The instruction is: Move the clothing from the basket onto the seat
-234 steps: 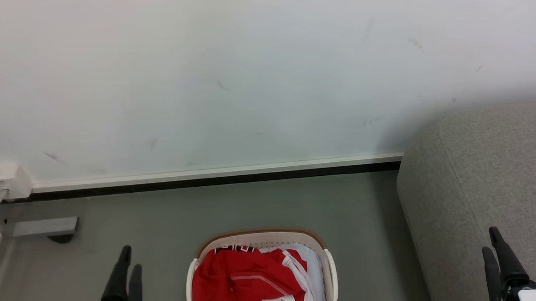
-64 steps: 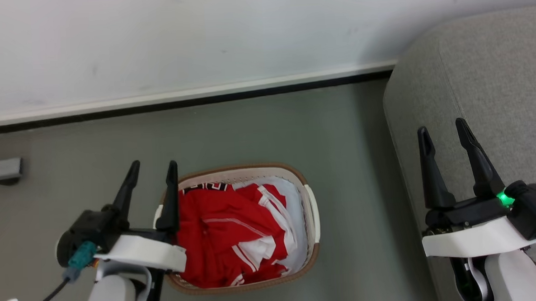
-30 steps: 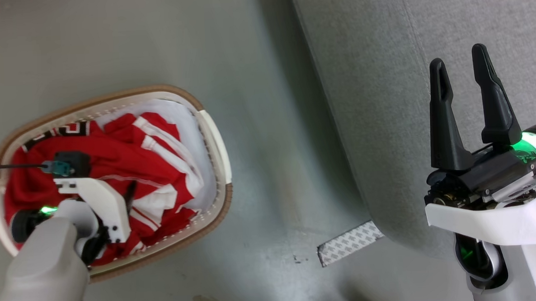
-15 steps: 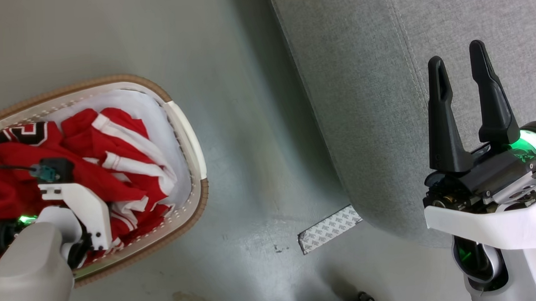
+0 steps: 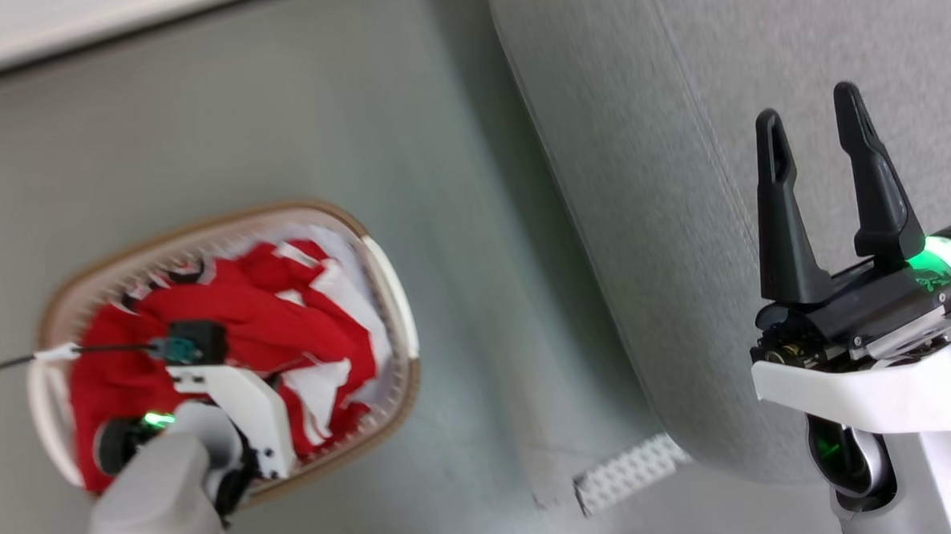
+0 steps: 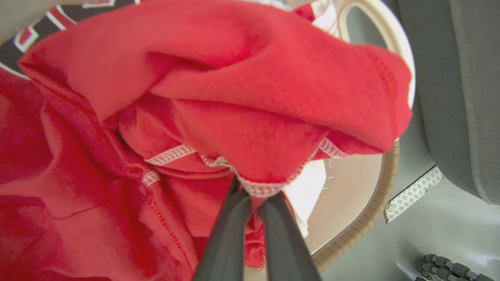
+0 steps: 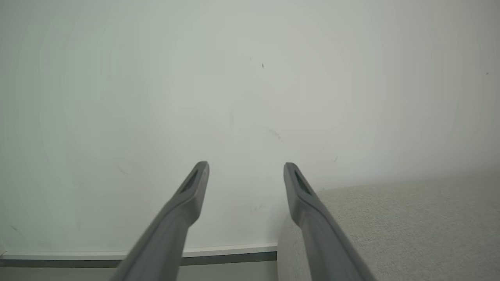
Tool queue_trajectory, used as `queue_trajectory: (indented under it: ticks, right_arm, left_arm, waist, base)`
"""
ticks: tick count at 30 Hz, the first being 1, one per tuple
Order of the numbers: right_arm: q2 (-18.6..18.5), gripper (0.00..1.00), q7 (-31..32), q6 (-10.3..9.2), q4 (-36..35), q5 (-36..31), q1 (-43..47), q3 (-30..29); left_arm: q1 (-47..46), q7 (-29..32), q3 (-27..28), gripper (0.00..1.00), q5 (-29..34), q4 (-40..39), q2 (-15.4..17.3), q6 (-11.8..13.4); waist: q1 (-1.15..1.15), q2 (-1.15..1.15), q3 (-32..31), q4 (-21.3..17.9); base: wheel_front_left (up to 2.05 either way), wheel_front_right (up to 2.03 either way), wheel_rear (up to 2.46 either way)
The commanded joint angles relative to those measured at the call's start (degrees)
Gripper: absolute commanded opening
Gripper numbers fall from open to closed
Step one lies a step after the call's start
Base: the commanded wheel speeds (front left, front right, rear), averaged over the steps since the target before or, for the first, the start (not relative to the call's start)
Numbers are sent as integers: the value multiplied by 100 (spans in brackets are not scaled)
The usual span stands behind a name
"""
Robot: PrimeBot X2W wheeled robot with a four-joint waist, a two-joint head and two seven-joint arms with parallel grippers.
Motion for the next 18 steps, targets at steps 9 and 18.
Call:
queue_trajectory:
  ticks: [9,18]
  right_arm:
    - [-6,100,5,-12,350,-305,332,-73]
    - [-7,100,5,-12,642,-159,868,-106]
  left_arm:
    - [398,-688,-422,0,-401,-287,-202,9]
    - [548,-1433,-662,0,-526,-736,-247,9]
  waist:
    - [0,0,-1527,892]
    - [0,0,-2588,1387]
  base:
    - [0,0,0]
    - [0,0,0]
